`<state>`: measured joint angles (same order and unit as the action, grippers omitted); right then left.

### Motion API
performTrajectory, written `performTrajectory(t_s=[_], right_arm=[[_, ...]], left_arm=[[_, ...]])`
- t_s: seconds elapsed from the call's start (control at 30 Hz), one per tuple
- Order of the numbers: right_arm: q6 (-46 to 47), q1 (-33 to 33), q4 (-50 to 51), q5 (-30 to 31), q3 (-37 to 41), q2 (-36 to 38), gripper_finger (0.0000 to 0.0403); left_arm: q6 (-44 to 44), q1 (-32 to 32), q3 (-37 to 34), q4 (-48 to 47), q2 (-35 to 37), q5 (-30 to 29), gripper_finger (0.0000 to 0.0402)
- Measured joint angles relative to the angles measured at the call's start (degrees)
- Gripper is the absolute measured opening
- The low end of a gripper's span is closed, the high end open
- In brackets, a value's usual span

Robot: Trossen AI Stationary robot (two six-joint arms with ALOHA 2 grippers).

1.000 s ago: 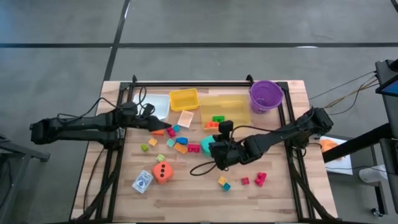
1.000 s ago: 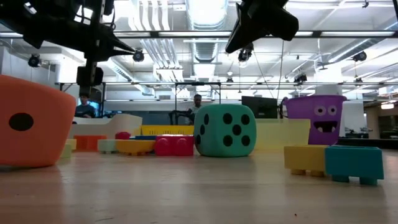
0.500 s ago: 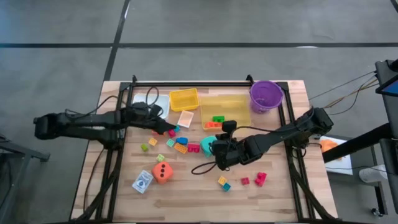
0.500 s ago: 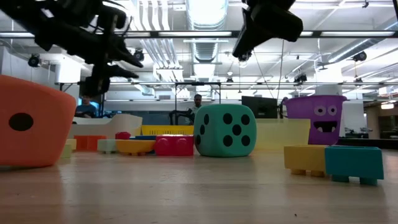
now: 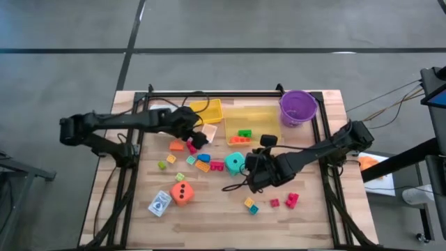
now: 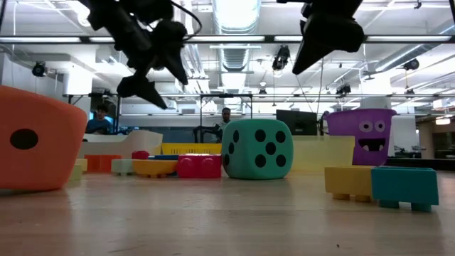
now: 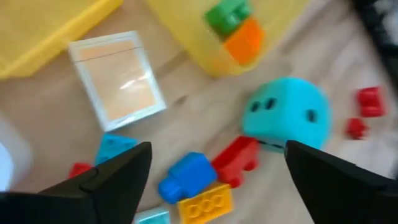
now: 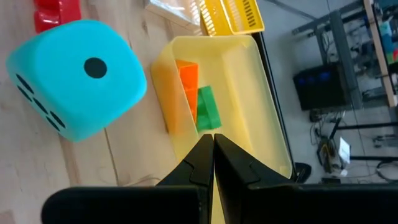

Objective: Pick & Place Toys
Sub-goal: Put the yellow deck of cards into the yellow basket

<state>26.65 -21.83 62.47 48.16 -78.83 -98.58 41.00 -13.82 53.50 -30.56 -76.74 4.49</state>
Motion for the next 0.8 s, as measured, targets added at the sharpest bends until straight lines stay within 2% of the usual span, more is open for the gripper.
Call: performTrajectory(t_s=[0.3, 0.4, 0.5, 0.63, 0.8], right_arm=[[2.9, -3.1, 0.3, 2.7, 1.8, 0.7, 0.0009], [3.2, -4.0, 0.3, 3.1, 3.1, 0.7, 0.0009], [3.9, -4.6, 0.4, 3.0, 4.2, 0.8, 0.0009], [4.0, -4.8, 0.3, 3.0, 4.5, 0.8, 0.0009], [3.8, -4.8, 0.3, 3.8, 4.5, 0.8, 0.0009]], left_arm=[[-1.7, -0.2, 7.3, -2.9, -12.6, -2.1, 0.0396], [-3.3, -0.6, 10.3, -6.5, -16.9, -2.2, 0.0397], [-4.3, -1.2, 13.7, -11.5, -20.8, -4.8, 0.0397], [-4.6, -1.8, 16.2, -14.7, -23.8, -10.6, 0.0397], [-3.7, -2.0, 16.3, -11.6, -24.8, -12.7, 0.0397]])
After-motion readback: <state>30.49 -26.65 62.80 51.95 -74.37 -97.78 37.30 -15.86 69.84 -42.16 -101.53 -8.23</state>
